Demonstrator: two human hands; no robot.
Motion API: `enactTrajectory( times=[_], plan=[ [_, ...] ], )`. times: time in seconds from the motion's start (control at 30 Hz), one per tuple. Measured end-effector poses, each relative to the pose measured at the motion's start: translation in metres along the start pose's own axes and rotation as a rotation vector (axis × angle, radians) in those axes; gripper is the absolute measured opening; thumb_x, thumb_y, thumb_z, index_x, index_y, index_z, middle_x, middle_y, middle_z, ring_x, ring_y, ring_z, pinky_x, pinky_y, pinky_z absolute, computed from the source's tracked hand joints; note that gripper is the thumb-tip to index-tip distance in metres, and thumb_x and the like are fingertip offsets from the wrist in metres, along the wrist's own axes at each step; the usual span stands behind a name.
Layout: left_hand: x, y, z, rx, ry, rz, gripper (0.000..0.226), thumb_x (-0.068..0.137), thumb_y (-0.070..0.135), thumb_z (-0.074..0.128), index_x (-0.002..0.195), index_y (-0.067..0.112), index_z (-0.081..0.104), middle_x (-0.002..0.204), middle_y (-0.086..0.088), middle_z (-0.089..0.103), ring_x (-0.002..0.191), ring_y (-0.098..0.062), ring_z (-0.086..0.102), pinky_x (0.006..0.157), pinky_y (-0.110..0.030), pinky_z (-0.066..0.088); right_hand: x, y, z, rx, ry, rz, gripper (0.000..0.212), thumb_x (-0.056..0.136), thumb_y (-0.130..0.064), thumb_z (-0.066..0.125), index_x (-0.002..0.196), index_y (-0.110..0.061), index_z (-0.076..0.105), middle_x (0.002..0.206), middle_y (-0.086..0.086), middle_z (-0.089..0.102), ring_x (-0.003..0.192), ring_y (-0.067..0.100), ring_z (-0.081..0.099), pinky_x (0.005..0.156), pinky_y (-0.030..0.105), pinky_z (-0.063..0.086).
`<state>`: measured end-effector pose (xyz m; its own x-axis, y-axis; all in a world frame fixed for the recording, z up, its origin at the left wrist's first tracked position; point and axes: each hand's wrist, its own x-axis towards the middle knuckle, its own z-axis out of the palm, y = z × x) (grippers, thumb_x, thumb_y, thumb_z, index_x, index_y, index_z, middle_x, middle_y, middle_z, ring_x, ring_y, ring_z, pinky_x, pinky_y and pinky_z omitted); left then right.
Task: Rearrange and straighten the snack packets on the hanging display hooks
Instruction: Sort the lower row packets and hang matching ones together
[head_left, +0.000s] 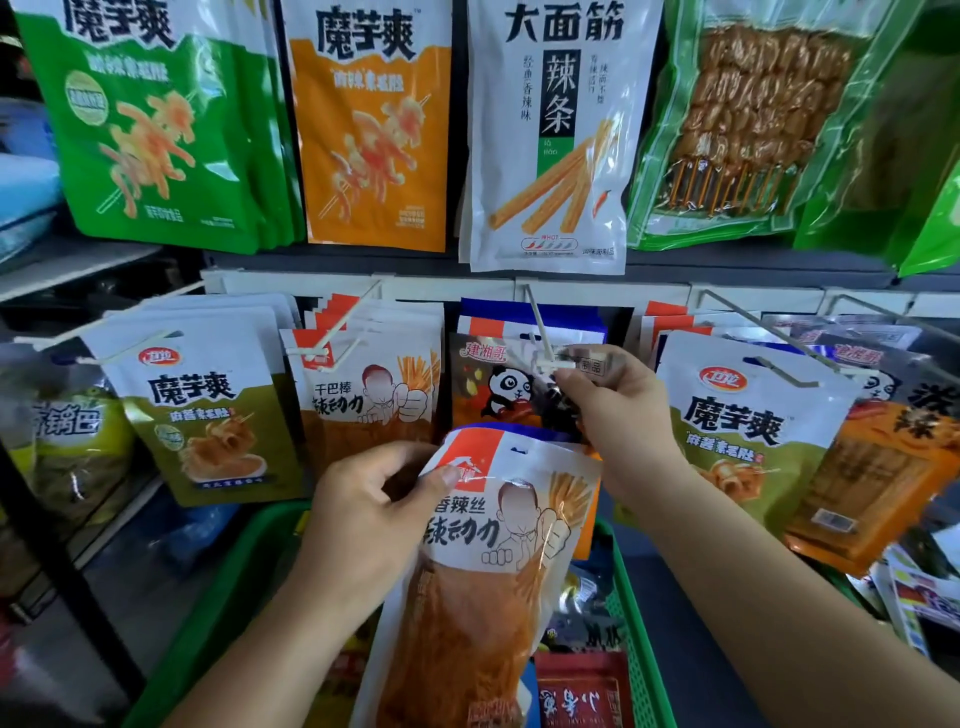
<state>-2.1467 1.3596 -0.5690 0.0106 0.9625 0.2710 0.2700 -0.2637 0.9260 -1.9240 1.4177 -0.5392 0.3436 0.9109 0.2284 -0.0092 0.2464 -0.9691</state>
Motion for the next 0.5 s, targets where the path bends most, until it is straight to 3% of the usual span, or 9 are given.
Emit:
enactTrajectory(
  times=[0.07,0.17,0.3,0.5],
  plan=[
    [-0.002,0.003,-0.002,-0.025,-0.002,0.000,0.009,0.094,0.020,0.072,0.099,0.021,0.079,0.088,0.008,0.082,0.082,-0.011,0.079,0.071,-0.039,0.066,-0.010,-0.008,-0.004,-0.013,-0.010,-0.042,0.016,0.097,-0.006,0.070,0.089,-0.020,0.074,0.091,0.011,0.078,0.097,0.036,0.076,0.083,0.049,0.065],
    [-0.006,0.007,-0.006,-0.077,0.008,-0.008,0.009,0.093,0.016,0.073,0.097,0.020,0.079,0.085,0.005,0.082,0.078,-0.014,0.080,0.067,-0.035,0.066,-0.026,-0.025,-0.012,-0.022,-0.063,-0.094,0.020,0.093,-0.007,0.075,0.081,-0.023,0.075,0.084,0.020,0.075,0.085,0.035,0.075,0.084,0.060,0.062],
    [-0.015,0.010,-0.009,-0.116,-0.025,-0.037,0.010,0.093,0.016,0.073,0.101,0.019,0.078,0.085,0.002,0.082,0.078,-0.016,0.080,0.065,-0.031,0.065,-0.043,-0.040,-0.024,-0.024,-0.085,-0.125,0.008,0.087,-0.013,0.083,0.086,-0.011,0.075,0.089,0.026,0.076,0.085,0.043,0.076,0.082,0.056,0.062],
    [-0.030,0.007,0.005,-0.036,-0.043,-0.037,0.006,0.095,0.024,0.071,0.099,0.024,0.075,0.085,0.006,0.082,0.077,-0.014,0.079,0.063,-0.030,0.064,-0.059,-0.035,-0.053,-0.037,-0.079,-0.029,0.020,0.087,-0.017,0.083,0.099,-0.004,0.077,0.091,0.019,0.081,0.087,0.039,0.079,0.082,0.054,0.065]
  ],
)
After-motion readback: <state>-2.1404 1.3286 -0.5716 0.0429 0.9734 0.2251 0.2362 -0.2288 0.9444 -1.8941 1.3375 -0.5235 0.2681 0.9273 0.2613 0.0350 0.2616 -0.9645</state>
